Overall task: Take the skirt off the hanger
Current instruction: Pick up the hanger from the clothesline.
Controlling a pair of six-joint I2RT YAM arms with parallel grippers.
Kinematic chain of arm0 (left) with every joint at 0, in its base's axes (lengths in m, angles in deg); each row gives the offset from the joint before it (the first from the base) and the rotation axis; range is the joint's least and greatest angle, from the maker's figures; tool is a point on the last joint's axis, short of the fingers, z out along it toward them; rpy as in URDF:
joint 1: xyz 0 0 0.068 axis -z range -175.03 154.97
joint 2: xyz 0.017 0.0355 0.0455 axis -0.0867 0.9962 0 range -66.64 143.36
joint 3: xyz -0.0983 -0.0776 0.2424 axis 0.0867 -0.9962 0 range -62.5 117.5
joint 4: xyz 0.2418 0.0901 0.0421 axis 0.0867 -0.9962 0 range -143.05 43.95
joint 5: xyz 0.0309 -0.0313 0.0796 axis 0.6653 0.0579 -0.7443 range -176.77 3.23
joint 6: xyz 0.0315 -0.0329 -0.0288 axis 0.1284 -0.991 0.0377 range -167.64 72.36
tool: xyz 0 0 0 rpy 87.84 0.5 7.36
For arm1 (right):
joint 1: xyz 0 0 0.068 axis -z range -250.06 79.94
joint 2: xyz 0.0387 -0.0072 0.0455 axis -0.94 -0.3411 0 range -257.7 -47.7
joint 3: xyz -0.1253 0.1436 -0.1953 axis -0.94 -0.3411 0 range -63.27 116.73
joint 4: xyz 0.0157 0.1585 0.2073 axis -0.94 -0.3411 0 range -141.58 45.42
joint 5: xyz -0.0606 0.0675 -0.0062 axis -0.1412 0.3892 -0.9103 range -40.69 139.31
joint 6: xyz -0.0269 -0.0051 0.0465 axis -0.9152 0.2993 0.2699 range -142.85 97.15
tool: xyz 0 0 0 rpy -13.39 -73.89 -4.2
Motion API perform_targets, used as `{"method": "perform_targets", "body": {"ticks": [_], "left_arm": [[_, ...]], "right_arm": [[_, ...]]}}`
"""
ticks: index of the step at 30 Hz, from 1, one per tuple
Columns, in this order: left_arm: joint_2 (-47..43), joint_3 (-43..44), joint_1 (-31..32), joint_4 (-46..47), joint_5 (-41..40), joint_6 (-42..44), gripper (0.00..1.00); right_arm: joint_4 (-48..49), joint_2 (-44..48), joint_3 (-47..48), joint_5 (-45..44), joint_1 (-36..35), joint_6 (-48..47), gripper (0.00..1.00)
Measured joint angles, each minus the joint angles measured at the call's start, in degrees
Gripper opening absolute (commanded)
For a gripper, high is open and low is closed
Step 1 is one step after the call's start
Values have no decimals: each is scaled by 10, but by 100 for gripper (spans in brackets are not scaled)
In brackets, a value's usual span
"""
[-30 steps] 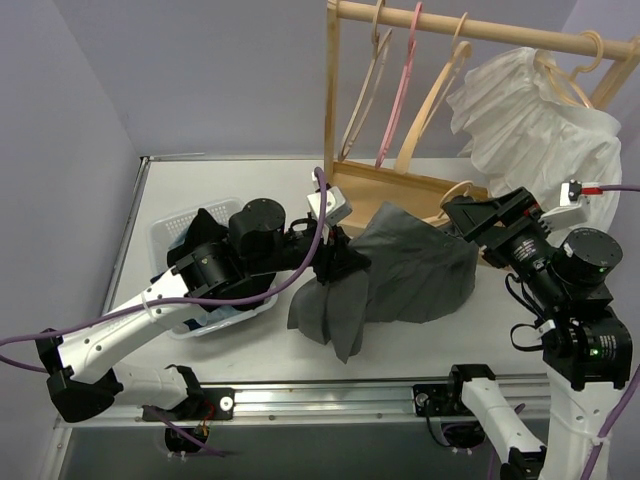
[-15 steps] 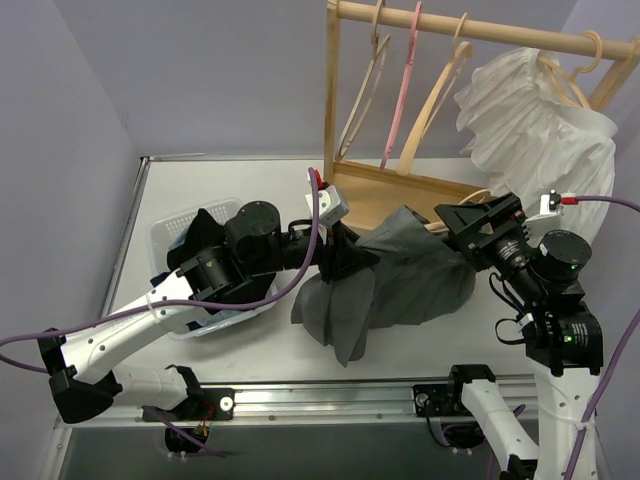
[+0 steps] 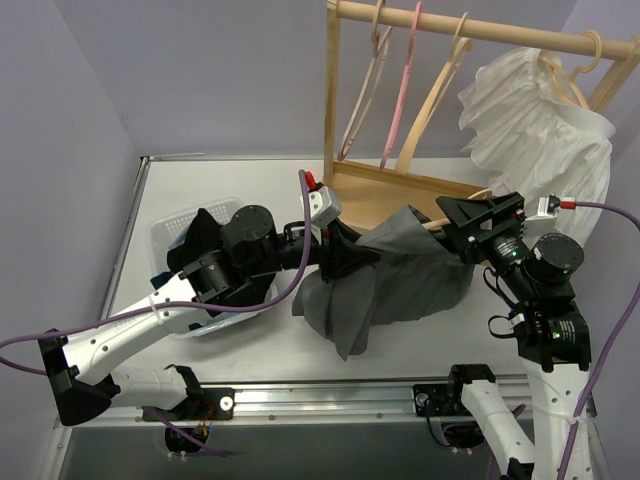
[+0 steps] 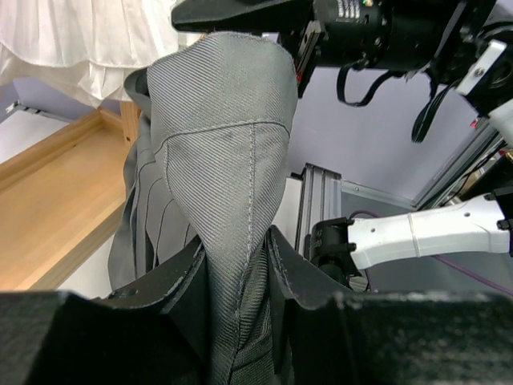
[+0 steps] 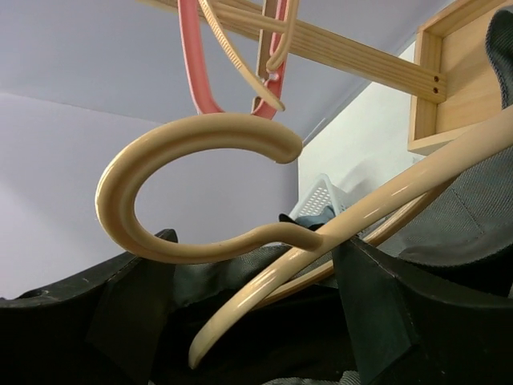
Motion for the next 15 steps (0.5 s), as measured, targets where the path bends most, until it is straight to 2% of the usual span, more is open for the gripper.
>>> {"method": "perform_targets", "body": {"ticks": [5, 12, 15], "left_arm": [[0, -19, -2, 49, 10, -17, 2], [5, -60, -6, 151, 16, -87, 2], [11, -72, -7, 191, 18, -118, 2]], "right_arm": [[17, 12, -22, -4, 0, 39, 66], [26, 14, -22, -19, -4, 54, 46], [30, 14, -22, -29, -5, 50, 42]]}}
